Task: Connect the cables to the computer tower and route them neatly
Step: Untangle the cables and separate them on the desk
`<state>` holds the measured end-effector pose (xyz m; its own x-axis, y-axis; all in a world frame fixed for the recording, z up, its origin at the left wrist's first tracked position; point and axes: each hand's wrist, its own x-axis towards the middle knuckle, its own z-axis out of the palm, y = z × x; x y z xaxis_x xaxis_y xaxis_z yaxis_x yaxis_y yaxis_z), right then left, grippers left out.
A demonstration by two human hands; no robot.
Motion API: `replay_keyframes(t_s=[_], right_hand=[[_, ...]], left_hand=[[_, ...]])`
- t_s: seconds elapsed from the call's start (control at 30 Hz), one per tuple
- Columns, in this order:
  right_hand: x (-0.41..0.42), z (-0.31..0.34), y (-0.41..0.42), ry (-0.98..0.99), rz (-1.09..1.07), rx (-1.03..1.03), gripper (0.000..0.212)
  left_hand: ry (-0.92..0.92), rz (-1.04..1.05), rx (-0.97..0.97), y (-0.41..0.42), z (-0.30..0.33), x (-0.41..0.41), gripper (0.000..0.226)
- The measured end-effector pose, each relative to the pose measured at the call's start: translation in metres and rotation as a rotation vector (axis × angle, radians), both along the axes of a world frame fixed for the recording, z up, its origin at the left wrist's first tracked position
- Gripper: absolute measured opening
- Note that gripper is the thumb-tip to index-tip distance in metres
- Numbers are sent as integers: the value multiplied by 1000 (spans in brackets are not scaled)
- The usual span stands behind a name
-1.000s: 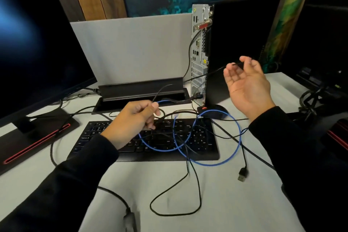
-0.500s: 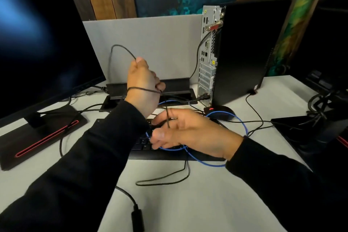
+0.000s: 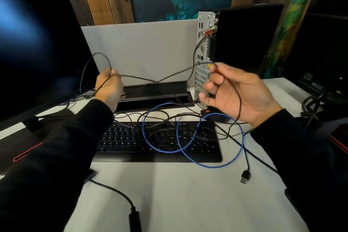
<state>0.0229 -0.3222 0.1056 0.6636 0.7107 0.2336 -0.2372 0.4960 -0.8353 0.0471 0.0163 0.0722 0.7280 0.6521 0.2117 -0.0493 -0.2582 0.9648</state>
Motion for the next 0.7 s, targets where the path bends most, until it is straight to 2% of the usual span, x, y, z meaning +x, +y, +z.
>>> replay_keyframes(t_s=[0.07,0.1,0.2,0.33,0.4,0.43,0.5,0.53,0.57,0.63,0.7], right_hand=[[2,8,-13,-52,72,55,48],[2,12,-19,-95,93,58,59],[4,21,-29,-216,65,87,76],[4,20,-23,-304,-45,181,82],[2,17,-17,-273,-113,167,85],[2,17,-14,-222,-167,171,86],[4,18,-10,-94,-318,209,86],[6,18,-7,-35,-392,227,83],[8,18,-6,17,-453,236,78],[10,16,-2,98,-532,225,64],[11,13,2,148,-571,208,54]], left_hand=[[69,43,-116,12,-10,-3,14],[115,70,-125,17,-15,-5,19],[193,76,-72,26,-32,-6,16],[290,80,246,23,-42,-11,29],[301,103,400,21,-42,-16,35],[300,80,407,19,-42,-18,35],[353,-59,284,7,-36,-23,36],[430,-147,236,0,-33,-27,36],[524,-247,274,-9,-26,-32,35],[750,-409,609,-34,-6,-47,40],[844,-495,927,-69,18,-66,49]])
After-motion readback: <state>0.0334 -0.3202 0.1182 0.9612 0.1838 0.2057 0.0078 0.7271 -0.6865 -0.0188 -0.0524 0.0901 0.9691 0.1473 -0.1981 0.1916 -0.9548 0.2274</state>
